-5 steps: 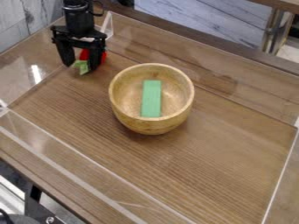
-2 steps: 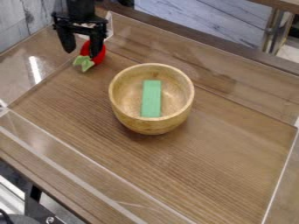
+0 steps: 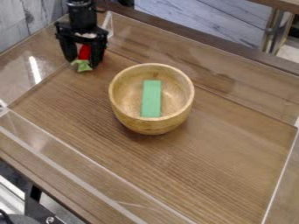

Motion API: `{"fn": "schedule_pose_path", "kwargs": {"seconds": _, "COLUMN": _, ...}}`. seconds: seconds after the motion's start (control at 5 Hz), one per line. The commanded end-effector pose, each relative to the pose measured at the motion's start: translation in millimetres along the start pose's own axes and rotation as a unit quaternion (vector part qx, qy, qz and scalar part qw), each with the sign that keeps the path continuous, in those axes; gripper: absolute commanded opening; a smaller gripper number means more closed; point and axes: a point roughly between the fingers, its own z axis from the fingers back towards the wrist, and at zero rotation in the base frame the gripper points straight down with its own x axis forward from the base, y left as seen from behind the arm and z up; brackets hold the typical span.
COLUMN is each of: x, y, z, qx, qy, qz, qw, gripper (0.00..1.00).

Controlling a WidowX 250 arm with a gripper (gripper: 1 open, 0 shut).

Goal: Move the red fruit to the right

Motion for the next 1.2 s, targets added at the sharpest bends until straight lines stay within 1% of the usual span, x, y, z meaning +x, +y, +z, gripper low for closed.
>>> {"fn": "schedule_pose_path", "kwargs": {"seconds": 0.0, "x": 3.2, "y": -4, "z": 25.4, "qx": 0.008, "qy": -0.026, "qz": -0.024, "qw": 0.9994, "gripper": 1.00}}
{"fn": "schedule_pose_path", "kwargs": {"seconds": 0.2, "x": -0.4, "y": -7, "z": 37.5, "qx": 0.006, "qy": -0.030, "qz": -0.013, "qw": 0.9995, "gripper": 0.00}}
{"fn": "schedule_pose_path", "kwargs": {"seconds": 0.4, "x": 0.2, "y": -15, "z": 62.3, "qx": -0.004, "qy": -0.048, "qz": 0.011, "qw": 0.9988, "gripper": 0.00}}
{"fn": "schedule_pose_path", "kwargs": {"seconds": 0.6, "x": 3.2, "y": -45, "z": 99.5, "qx": -0.026, "qy": -0.071, "qz": 0.005, "qw": 0.9971, "gripper": 0.00}}
{"fn": "schedule_pose_path", "kwargs": {"seconds": 0.8, "x": 6.3, "y": -77, "z": 119.5, "qx": -0.044, "qy": -0.076, "qz": -0.034, "qw": 0.9955, "gripper": 0.00}}
{"fn": "schedule_pose_path", "kwargs": {"seconds": 1.0, "x": 9.0, "y": -112, "z": 117.7, "qx": -0.052, "qy": -0.072, "qz": -0.077, "qw": 0.9931, "gripper": 0.00}}
